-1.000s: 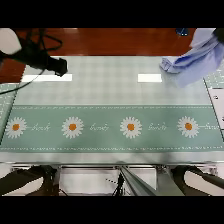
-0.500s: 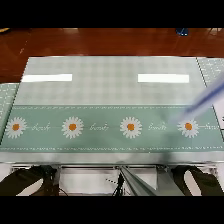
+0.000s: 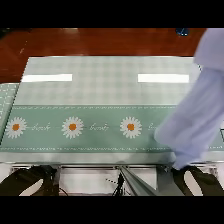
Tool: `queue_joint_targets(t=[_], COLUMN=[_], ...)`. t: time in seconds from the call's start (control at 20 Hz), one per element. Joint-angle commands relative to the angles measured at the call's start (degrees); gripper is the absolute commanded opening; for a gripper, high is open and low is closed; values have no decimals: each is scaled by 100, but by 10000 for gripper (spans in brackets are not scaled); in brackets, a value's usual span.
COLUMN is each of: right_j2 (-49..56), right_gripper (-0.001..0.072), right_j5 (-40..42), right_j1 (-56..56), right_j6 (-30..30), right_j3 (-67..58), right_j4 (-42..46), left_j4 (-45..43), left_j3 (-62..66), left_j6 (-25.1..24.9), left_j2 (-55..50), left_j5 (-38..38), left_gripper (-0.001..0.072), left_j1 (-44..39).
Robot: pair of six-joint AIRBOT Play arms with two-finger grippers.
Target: Fold the shirts.
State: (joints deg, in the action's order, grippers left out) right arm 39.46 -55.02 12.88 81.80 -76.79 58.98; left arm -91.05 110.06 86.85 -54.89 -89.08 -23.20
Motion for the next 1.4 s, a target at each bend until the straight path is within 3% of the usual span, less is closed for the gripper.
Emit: queue_joint_targets(t=[0.0,0.25,0.4,0.55,0.6,0.65,0.7,0.85,1.1,1.25,1.35], right_j2=[852,2188,3073,3735,3869,3926,3919,3622,2883,2636,2542], right_gripper=[17,17,19,26,179,413,481,547,546,546,546], right_j5=[-857,-850,-435,22,44,20,-28,-544,-1853,-2090,-2046], right_j1=[-485,-3381,-4625,-5152,-5165,-5143,-5062,-4496,-2828,-1248,-144], right_j6=[-343,127,155,214,214,212,210,197,-31,-214,-306], right_j3=[-4,2,2,2,2,2,0,0,2,28,160], right_j4=[-1106,544,767,758,758,791,914,1370,2962,2621,1784], left_j4=[-4,-87,-109,-105,-103,-68,0,824,1777,2535,3263], left_j3=[-726,-1978,-2673,-3283,-3467,-3665,-3842,-4465,-5650,-6496,-6992], left_j6=[2,-20,-17,-17,-17,-17,-13,2,-4,-236,-586], left_j2=[17,17,17,17,17,20,17,15,15,15,15], left_j5=[-155,-138,-138,-136,-98,-17,98,717,1434,1860,2168], left_gripper=[720,720,720,720,720,720,720,720,720,720,720], left_j1=[-2,2,2,2,2,2,2,2,63,435,817])
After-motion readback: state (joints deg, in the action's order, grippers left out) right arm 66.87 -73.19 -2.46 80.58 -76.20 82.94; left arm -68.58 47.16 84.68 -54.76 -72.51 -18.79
